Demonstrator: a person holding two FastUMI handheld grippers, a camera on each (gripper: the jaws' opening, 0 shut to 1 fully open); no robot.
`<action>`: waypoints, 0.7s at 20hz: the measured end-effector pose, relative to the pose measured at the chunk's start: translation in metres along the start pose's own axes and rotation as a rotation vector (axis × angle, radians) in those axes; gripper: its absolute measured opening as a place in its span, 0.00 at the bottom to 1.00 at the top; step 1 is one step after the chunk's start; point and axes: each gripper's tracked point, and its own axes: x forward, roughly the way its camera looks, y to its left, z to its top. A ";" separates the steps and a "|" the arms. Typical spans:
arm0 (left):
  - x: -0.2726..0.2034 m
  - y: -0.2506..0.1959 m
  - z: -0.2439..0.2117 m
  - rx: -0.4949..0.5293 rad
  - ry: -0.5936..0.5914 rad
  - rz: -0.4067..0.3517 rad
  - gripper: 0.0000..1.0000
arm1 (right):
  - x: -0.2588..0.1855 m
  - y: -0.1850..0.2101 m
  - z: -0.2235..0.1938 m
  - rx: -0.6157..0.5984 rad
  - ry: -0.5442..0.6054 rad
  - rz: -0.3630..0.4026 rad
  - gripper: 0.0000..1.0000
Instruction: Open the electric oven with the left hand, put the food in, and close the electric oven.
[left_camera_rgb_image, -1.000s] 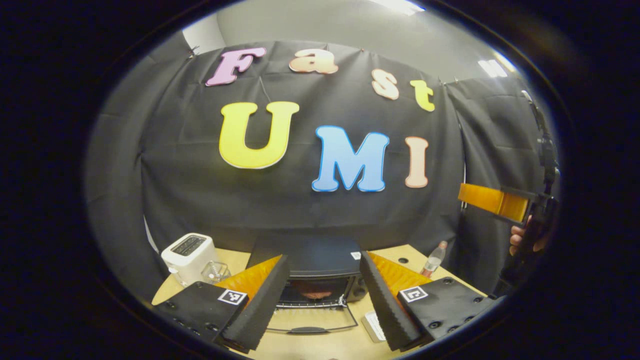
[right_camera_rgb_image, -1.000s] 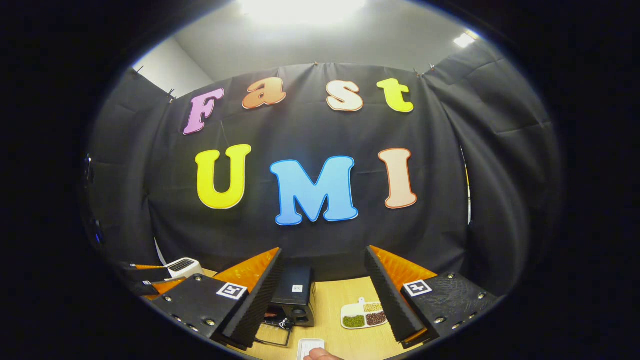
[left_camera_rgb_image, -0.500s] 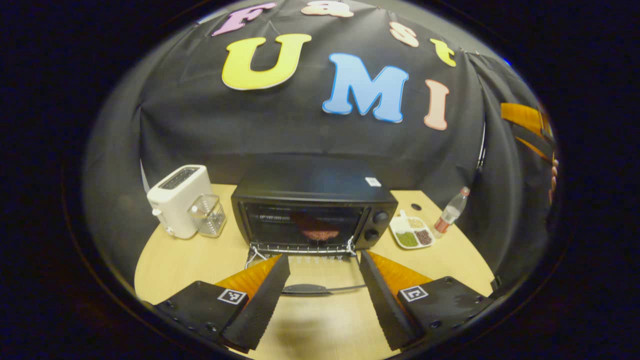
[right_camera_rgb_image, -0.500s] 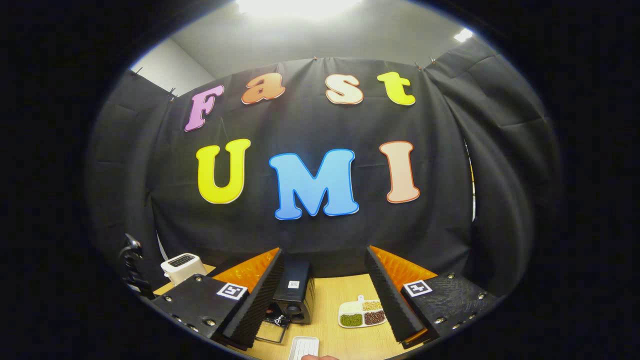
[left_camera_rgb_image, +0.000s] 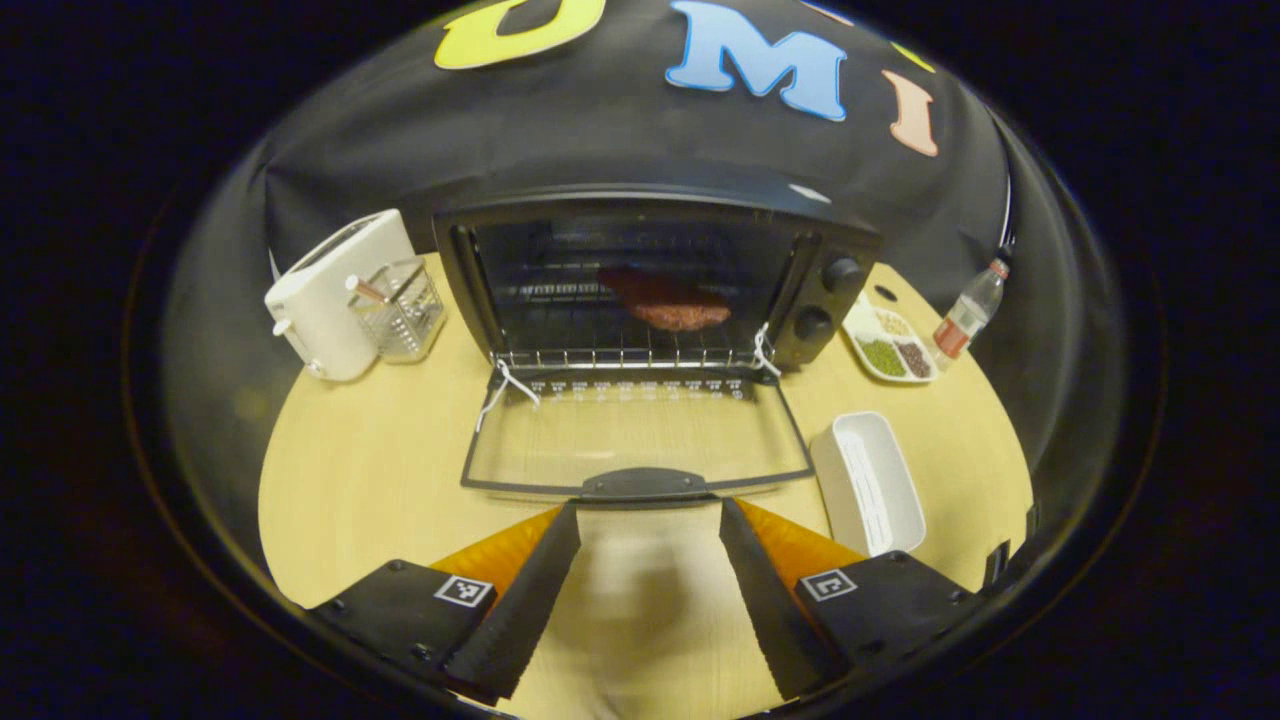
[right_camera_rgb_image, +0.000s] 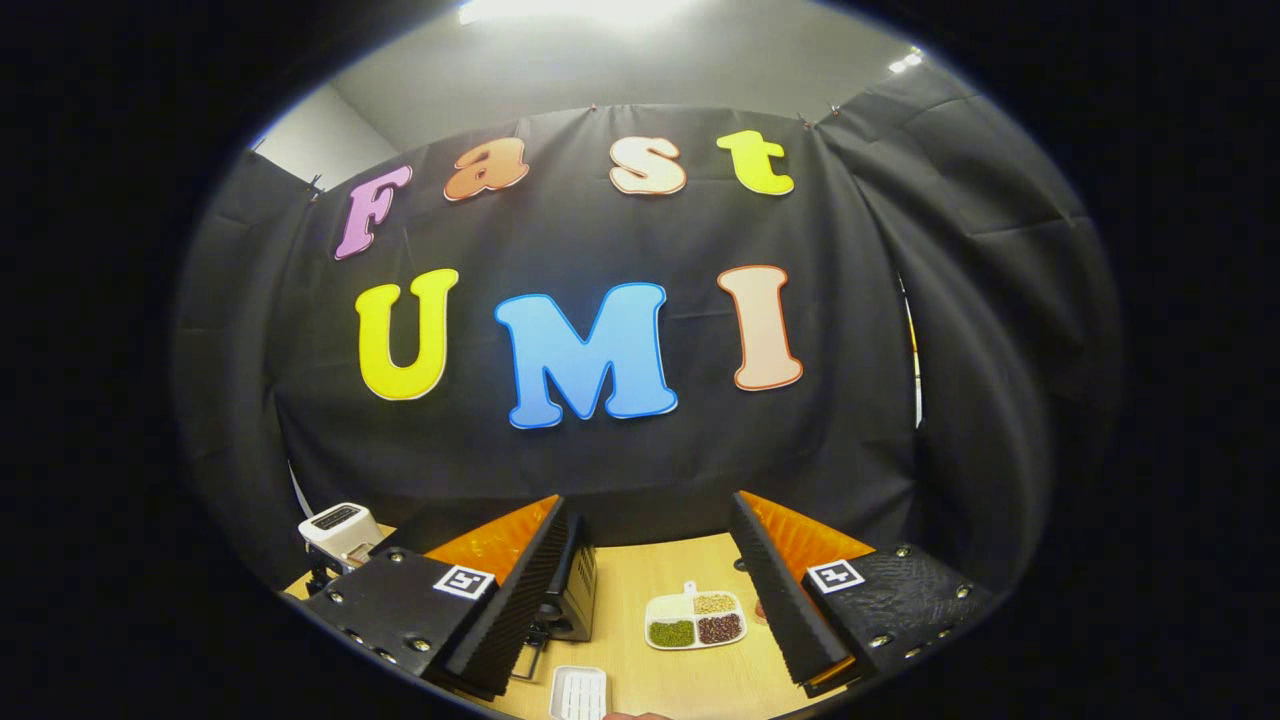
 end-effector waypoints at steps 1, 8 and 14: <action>0.006 0.001 -0.006 -0.004 0.028 0.005 0.96 | 0.000 -0.004 -0.001 0.004 0.005 -0.007 0.98; 0.037 0.002 -0.017 0.034 0.120 0.006 0.98 | -0.003 -0.029 -0.003 0.004 0.006 -0.058 0.98; 0.054 0.010 -0.024 0.029 0.192 0.021 0.92 | -0.002 -0.035 -0.011 0.013 0.033 -0.080 0.98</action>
